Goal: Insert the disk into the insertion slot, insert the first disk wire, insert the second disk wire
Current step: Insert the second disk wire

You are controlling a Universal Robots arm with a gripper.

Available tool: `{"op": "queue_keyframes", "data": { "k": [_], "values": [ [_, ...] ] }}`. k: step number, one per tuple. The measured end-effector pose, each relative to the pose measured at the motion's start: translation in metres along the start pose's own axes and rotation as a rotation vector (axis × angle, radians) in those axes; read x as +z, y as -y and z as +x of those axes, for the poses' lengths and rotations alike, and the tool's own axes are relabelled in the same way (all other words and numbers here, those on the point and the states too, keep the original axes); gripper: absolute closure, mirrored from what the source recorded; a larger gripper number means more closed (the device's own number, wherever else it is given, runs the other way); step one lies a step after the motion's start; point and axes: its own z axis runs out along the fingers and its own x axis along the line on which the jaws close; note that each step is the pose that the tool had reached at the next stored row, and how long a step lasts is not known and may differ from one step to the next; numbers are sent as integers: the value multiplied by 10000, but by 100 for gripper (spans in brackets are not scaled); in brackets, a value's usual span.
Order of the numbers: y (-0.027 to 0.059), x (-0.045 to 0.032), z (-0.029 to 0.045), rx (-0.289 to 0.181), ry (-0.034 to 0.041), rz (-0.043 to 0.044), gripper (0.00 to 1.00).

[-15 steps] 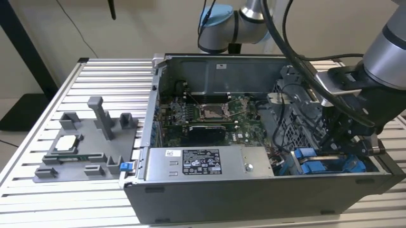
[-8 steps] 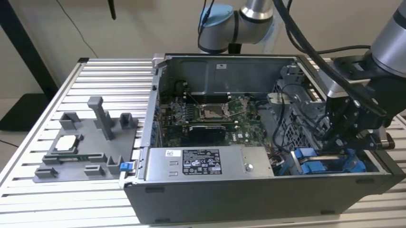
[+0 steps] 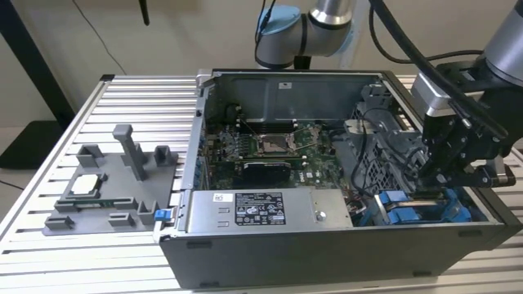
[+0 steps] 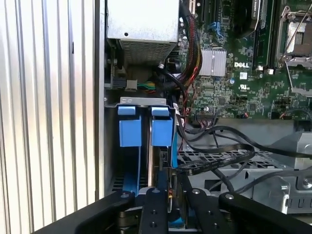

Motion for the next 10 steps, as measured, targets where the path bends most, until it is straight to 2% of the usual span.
{"op": "queue_keyframes", "data": {
  "k": [10],
  "values": [
    [9,-168,-18,0,1,0,0]
  ]
}}
